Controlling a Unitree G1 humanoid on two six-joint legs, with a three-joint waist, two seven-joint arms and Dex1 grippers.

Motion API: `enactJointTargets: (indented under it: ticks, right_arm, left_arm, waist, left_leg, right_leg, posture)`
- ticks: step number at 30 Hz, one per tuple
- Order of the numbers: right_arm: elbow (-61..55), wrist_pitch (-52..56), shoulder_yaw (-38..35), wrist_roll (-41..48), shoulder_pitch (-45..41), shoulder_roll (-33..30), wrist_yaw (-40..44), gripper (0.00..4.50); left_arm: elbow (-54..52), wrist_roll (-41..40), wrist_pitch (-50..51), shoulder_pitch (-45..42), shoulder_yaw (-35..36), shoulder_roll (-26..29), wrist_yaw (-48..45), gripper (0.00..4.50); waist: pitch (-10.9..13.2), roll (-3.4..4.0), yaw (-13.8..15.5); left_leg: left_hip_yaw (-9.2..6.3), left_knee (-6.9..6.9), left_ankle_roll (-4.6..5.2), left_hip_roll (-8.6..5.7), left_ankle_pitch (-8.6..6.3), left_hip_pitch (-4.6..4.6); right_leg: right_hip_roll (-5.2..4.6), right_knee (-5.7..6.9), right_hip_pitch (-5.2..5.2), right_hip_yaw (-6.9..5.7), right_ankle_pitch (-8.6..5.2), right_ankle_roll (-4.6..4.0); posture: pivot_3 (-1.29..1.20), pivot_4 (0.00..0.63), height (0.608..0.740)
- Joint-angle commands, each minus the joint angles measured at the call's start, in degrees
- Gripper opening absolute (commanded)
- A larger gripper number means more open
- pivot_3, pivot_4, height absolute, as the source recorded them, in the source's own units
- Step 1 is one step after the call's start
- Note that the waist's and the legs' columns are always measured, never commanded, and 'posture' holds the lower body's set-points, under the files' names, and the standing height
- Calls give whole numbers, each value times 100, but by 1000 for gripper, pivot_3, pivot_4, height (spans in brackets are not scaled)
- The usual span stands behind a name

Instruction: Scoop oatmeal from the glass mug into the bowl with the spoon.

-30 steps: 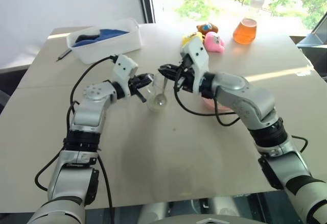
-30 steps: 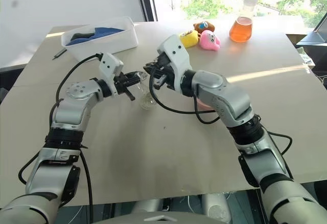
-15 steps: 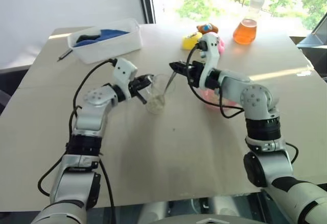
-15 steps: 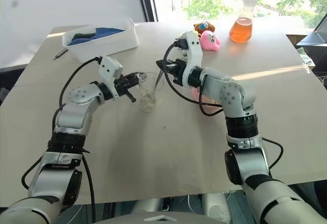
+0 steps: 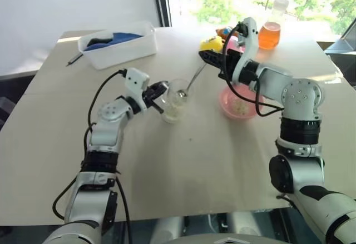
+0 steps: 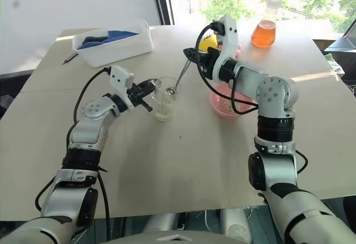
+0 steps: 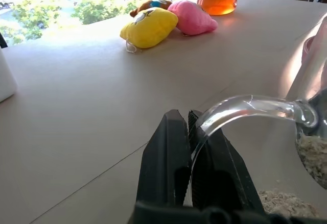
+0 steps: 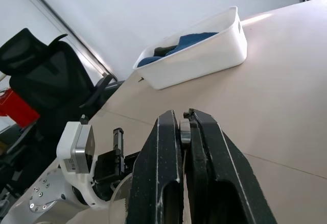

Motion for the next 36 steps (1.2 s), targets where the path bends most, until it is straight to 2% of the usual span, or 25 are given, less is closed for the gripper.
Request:
enactJointTargets:
  ticks: [1, 6, 15, 26, 36]
  right_arm:
    - [-161, 48, -255, 192, -239, -71, -83, 0]
    - [-90, 184, -627, 432, -297, -52, -376, 0]
    - [117, 866, -1659, 1281, -361, -236, -1406, 0]
    - [453, 895, -2272, 1935, -407, -576, -2275, 0]
    - [612, 591, -2598, 2866, -231, -517, -3147, 0]
  left_arm:
    - [66, -69, -101, -17, -48, -164, -5, 131]
    - [207, -93, -258, -171, -26, -321, 11, 131]
    - [782, -158, -974, -442, 75, -795, 196, 131]
    - [1449, -135, -1710, -694, 81, -1153, 401, 131]
    - [1626, -199, -2048, -728, 94, -1305, 396, 131]
  waist:
    - [0, 0, 7]
    - [0, 0, 12]
    - [1, -1, 15]
    - [1, -2, 2]
    - [2, -3, 1]
  left_leg:
    - [0, 0, 0, -1, 0, -1]
    - [-2, 0, 0, -1, 0, -5]
    - [0, -1, 0, 1, 0, -6]
    - [5, 0, 3, 1, 0, -9]
    - [8, 0, 5, 3, 1, -10]
  right_leg:
    - [-1, -2, 0, 0, 0, 0]
    - [-1, -5, -1, -1, 0, 0]
    - [-1, -4, -2, -1, 0, 0]
    - [0, -5, -2, 0, 0, 0]
    - [0, -5, -2, 2, 0, 0]
  posture:
    - [0, 150, 740]
    - [0, 150, 740]
    - [0, 150, 740]
    - [0, 150, 740]
    - [0, 150, 740]
